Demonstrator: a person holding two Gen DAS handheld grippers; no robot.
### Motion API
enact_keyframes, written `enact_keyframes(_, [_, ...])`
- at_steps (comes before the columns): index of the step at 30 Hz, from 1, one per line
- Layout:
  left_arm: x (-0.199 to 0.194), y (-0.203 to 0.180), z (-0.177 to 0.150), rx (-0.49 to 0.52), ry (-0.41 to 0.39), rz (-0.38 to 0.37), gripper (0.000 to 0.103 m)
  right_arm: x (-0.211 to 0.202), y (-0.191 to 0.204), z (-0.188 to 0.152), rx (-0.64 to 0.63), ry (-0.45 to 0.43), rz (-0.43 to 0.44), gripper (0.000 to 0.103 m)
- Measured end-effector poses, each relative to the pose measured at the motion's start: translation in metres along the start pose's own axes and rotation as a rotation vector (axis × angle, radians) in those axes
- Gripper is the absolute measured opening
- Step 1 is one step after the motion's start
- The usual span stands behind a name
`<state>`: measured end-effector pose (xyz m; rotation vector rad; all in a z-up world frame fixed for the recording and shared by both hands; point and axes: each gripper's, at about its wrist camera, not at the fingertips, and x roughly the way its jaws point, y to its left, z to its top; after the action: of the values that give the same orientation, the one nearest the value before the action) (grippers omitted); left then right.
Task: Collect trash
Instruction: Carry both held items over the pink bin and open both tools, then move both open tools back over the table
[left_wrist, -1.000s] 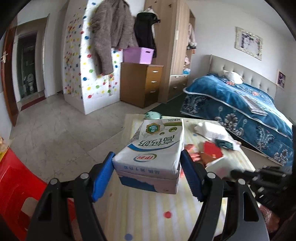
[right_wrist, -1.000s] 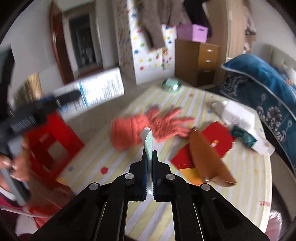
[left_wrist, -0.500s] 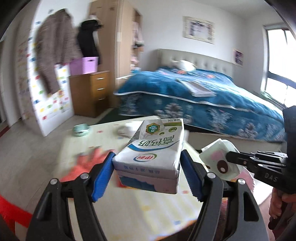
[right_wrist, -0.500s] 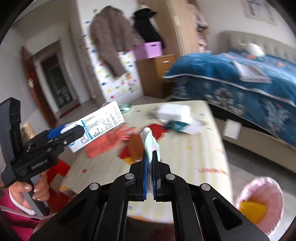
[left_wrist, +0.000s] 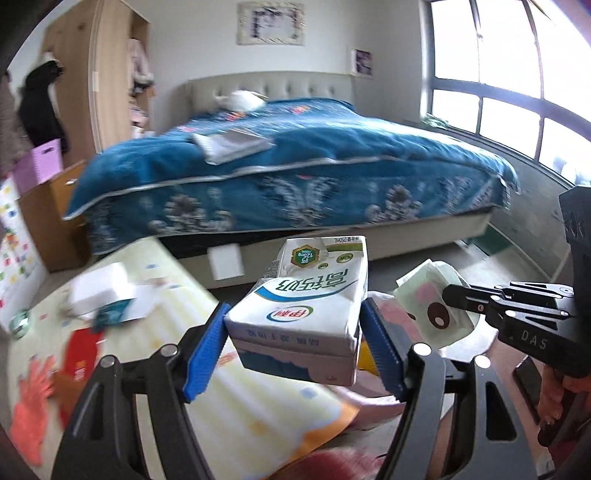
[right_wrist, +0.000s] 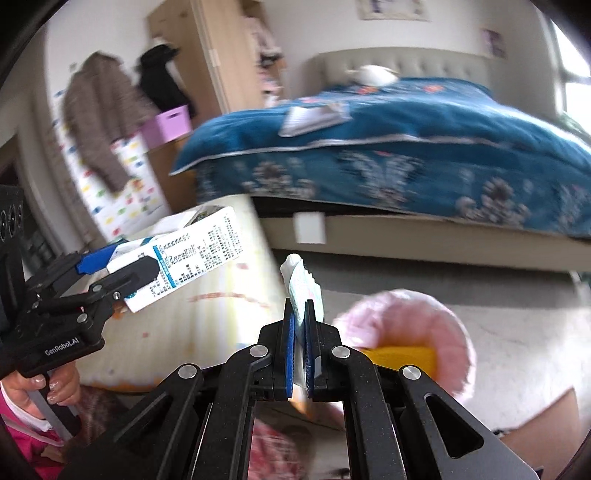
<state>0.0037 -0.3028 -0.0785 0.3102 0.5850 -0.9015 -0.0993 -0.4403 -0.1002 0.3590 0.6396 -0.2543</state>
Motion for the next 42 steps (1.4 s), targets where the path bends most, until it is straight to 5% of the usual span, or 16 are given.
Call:
enact_keyframes(8, [0.059,-0.033,0.023,0.004,0.047,-0.095,0.071,0.02,-0.067,0.003,0.096,0.01,-0.027,0.005])
enact_keyframes(10, [0.071,-0.035,0.027,-0.01,0.059,-0.112,0.081,0.03,-0.083,0.002,0.12,0.024,-0.06,0.009])
enact_keyframes(11, [0.073,-0.035,0.027,-0.016,0.056,-0.102,0.086,0.032,-0.087,0.002,0.122,0.031,-0.091,0.01])
enact_keyframes(13, [0.073,-0.034,0.027,-0.024,0.055,-0.102,0.086,0.029,-0.09,0.0,0.134,0.037,-0.121,0.03])
enact_keyframes(23, [0.035,0.004,0.005,-0.085,0.059,-0.006,0.086,0.014,-0.082,-0.008,0.14,0.038,-0.086,0.032])
enact_keyframes(42, [-0.1,0.136,-0.083,-0.298,0.034,0.31,0.091,0.019,0.106,-0.003,-0.213,0.078,0.159,0.036])
